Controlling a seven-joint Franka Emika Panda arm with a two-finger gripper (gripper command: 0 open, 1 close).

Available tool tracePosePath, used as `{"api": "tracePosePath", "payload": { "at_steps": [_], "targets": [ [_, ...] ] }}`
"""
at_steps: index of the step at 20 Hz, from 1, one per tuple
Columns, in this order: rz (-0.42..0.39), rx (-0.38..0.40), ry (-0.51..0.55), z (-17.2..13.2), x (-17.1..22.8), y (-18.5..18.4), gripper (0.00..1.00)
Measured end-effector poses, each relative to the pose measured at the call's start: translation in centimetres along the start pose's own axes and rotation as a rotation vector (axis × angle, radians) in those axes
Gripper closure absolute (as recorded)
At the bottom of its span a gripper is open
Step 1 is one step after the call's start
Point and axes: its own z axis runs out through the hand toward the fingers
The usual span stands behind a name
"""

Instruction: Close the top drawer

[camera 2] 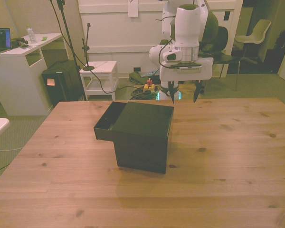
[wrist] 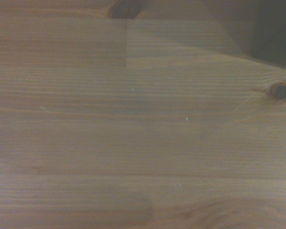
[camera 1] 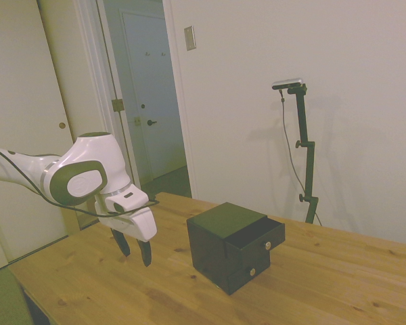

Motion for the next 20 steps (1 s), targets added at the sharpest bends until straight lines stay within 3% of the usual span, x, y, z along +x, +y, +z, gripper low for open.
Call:
{"api": "tracePosePath", "payload": {
  "at_steps": [3,9,20],
  "targets": [
    [0.013,0.000,-0.002,0.1,0.2,0.2,0.00],
    [0.159,0.025,0.009,-0.8,3.1,4.4,0.00],
    [0.429,0.089,0.064,-4.8,10.1,22.8,0.00]
  ]
}}
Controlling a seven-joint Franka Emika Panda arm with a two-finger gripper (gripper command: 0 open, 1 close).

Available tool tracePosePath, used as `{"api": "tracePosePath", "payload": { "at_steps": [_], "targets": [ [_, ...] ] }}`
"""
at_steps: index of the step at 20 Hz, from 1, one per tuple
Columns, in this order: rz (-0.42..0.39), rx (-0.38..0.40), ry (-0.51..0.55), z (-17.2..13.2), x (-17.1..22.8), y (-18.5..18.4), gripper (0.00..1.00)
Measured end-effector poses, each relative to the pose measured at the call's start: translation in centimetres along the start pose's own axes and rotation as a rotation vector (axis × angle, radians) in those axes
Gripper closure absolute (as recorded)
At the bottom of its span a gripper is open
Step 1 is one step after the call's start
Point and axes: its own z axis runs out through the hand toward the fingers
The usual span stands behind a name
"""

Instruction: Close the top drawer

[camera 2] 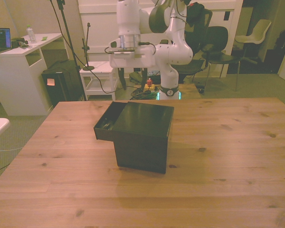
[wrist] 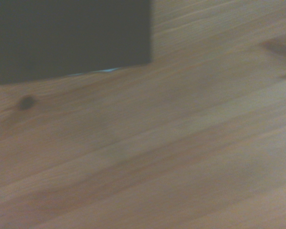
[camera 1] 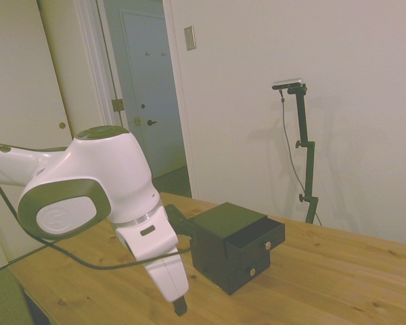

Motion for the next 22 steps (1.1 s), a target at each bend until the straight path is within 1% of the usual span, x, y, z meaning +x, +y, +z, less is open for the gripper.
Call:
{"api": "tracePosePath", "payload": {
  "at_steps": [3,6,11,16,19,22],
  "targets": [
    [0.042,0.013,0.026,-1.8,4.1,2.6,0.00],
    [0.065,0.003,0.044,-2.8,8.1,3.4,0.00],
    [0.096,-0.019,0.060,-4.0,13.9,3.4,0.00],
    [0.119,-0.019,0.075,-5.6,18.4,3.3,0.00],
    [0.124,-0.025,0.072,-5.6,20.9,2.7,0.00],
    [0.123,-0.027,0.067,-5.1,23.2,1.0,0.00]
  ]
}}
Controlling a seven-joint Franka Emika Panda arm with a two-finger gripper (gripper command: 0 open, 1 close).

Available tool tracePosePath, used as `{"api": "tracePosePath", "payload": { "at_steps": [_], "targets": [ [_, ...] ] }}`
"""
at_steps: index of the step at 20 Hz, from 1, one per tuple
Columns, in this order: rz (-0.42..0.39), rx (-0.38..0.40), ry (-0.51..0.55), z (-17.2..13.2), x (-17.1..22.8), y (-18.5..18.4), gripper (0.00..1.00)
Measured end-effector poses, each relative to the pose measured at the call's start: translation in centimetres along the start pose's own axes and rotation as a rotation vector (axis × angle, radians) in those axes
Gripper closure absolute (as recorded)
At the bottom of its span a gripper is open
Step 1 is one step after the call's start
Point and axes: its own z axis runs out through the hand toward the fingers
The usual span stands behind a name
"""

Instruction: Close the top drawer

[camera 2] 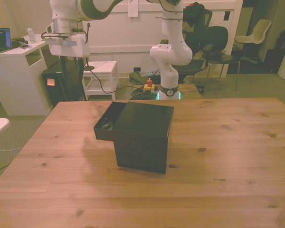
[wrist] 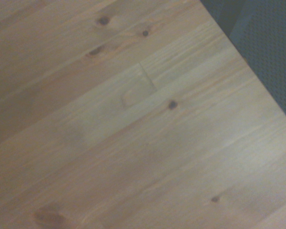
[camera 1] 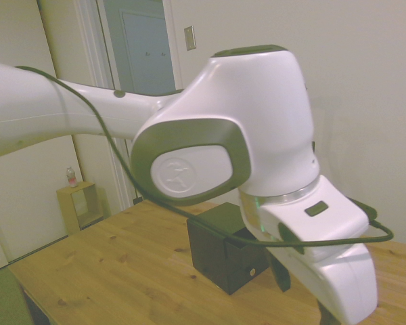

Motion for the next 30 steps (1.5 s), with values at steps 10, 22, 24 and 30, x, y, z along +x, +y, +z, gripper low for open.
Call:
{"api": "tracePosePath", "payload": {
  "at_steps": [10,22,24,30],
  "targets": [
    [-0.098,-0.020,-0.043,4.3,0.4,-10.3,0.00],
    [-0.162,-0.039,-0.114,9.8,-6.7,-16.7,0.00],
    [-0.169,-0.033,-0.113,10.1,-7.9,-17.4,0.00],
    [-0.174,-0.022,-0.120,9.6,-9.7,-17.7,1.00]
  ]
}}
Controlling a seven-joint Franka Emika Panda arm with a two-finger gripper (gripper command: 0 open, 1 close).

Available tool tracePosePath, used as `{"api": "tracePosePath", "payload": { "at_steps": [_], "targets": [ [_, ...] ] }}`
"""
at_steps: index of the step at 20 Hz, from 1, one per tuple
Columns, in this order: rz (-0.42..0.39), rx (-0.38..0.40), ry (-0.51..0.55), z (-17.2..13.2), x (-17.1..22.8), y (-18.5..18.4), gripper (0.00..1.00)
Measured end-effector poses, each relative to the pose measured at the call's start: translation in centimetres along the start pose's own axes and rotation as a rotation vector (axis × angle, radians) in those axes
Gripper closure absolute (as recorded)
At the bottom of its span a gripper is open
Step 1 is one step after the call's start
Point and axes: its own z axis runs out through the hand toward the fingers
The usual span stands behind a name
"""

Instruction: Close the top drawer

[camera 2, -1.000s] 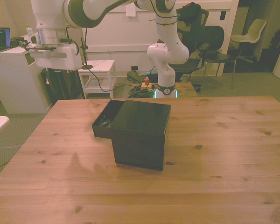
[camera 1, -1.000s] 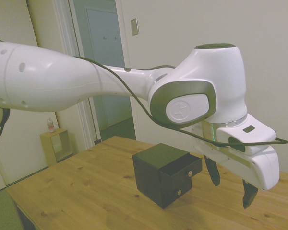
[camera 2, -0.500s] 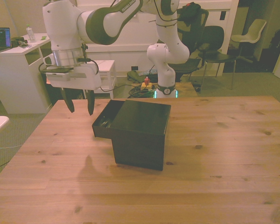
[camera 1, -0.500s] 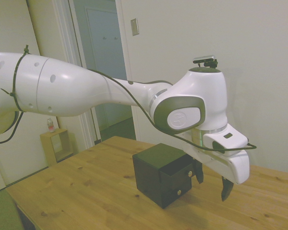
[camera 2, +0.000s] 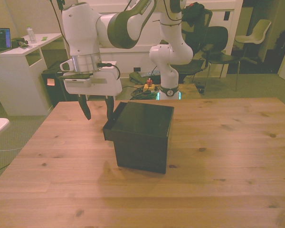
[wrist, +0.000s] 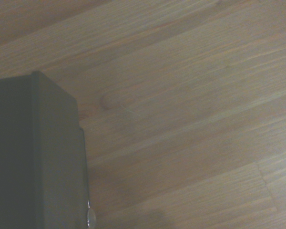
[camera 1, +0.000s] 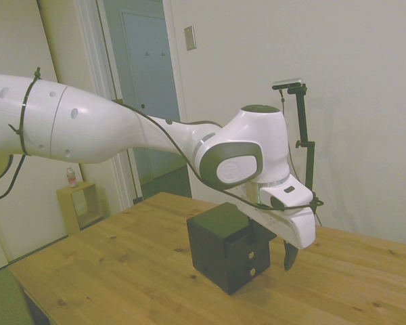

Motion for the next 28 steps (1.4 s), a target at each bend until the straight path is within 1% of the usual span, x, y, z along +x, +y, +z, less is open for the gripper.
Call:
{"api": "tracePosePath", "payload": {
  "at_steps": [12,28],
  "targets": [
    [-0.016,0.008,0.010,-0.4,-0.8,-0.7,1.00],
    [-0.083,-0.024,0.023,0.8,-3.9,-4.6,1.00]
  ]
}}
